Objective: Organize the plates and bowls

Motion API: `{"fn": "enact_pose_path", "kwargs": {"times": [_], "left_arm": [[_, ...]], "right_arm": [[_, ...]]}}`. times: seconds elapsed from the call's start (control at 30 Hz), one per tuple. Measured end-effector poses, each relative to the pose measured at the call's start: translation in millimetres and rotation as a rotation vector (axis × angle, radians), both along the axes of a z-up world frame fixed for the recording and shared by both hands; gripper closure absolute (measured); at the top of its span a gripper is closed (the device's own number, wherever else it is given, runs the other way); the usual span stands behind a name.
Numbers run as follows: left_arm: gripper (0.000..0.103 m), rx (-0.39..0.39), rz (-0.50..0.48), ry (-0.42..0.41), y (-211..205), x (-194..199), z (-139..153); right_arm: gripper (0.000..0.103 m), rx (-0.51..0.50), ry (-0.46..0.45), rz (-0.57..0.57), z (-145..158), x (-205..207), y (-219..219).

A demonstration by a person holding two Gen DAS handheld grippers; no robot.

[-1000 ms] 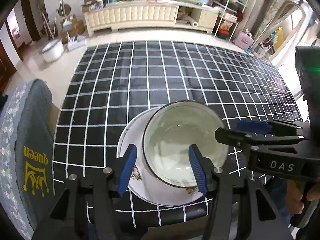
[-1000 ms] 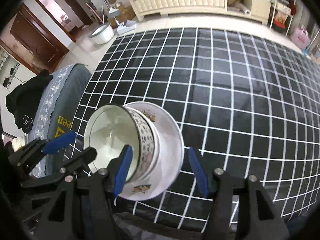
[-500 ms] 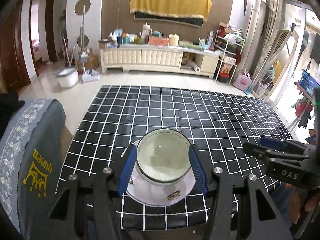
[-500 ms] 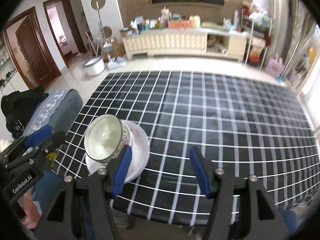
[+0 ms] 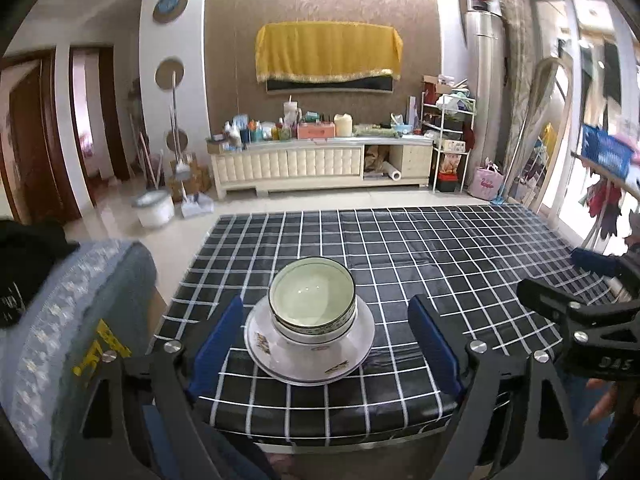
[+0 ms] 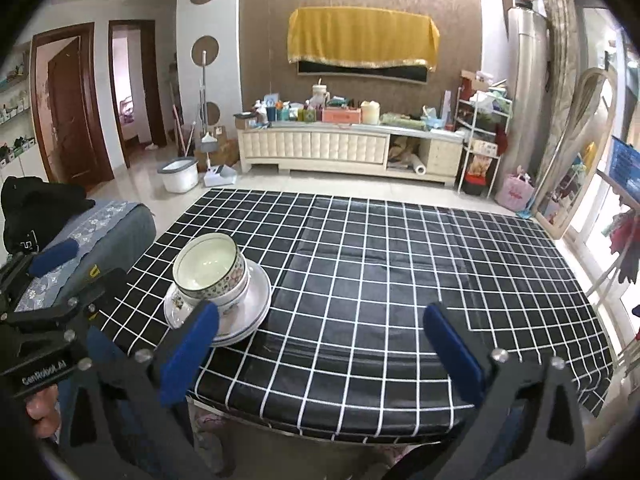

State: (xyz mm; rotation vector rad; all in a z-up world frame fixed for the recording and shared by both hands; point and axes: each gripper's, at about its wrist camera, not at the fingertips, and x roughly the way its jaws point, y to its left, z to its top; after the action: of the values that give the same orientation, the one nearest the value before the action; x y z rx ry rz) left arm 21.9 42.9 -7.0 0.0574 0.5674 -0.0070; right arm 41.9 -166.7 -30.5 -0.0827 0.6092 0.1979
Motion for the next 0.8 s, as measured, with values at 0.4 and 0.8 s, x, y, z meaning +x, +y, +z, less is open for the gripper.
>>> {"fn": "enact_pose_path", "kwargs": {"times": [0.4, 0.8], "left_arm": [[0.0, -0.011, 0.001, -0.079, -13, -49, 21], [0.0, -0.006, -0.006, -0.104, -14, -71, 27]], "right_arm": [[0.0, 0.016, -0.123, -0.058, 17, -52, -16], [0.0, 0.006, -0.167, -0.051, 22, -73, -13]]}}
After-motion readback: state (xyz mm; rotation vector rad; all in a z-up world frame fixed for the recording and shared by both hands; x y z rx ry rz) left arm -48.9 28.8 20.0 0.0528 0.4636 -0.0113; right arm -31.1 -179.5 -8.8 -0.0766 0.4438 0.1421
